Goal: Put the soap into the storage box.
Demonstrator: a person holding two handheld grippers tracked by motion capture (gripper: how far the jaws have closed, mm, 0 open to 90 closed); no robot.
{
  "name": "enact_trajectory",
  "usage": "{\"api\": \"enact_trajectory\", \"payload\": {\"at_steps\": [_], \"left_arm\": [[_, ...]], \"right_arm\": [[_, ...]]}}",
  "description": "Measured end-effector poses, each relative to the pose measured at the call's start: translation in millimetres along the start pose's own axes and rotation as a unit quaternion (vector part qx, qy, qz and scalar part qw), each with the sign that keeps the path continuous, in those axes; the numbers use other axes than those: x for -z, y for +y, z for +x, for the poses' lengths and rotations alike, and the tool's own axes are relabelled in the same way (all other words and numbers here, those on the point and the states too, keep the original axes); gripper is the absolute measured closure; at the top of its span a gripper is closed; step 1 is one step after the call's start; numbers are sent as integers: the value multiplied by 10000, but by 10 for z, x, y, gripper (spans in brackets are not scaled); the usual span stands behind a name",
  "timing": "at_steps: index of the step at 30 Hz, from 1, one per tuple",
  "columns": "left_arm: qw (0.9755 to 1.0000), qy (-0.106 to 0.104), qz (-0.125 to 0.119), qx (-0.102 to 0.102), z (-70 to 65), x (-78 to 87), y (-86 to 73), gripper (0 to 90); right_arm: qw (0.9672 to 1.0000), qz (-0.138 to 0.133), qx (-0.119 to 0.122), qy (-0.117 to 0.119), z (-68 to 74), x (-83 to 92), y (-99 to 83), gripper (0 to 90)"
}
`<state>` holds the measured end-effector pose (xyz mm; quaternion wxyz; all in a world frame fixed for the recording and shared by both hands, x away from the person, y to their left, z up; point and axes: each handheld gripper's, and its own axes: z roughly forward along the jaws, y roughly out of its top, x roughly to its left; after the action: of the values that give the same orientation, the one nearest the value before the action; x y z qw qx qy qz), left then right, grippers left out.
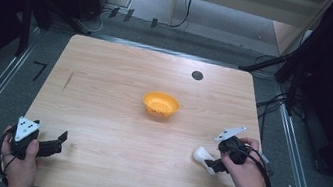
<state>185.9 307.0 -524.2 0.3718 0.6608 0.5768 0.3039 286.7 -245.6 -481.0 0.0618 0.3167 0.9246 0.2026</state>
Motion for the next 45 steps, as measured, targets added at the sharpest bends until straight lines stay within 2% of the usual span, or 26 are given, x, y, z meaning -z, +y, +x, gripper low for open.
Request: {"api": "enact_trajectory", "payload": {"at_steps": [15, 21, 36, 45], "left_arm": [[10000, -29, 19, 0, 4, -1, 2, 0], [10000, -36, 24, -2, 5, -3, 2, 0], [10000, -27, 42, -10, 3, -3, 3, 0], [10000, -32, 57, -27, 5, -3, 4, 0]], "right_arm": [[9993, 336, 115, 123, 93, -146, 99, 286], [9989, 451, 101, 113, 113, -199, 110, 340], [9977, 678, -23, 63, 101, -305, 94, 404], [9971, 754, 36, 8, 131, -346, 114, 445]]}}
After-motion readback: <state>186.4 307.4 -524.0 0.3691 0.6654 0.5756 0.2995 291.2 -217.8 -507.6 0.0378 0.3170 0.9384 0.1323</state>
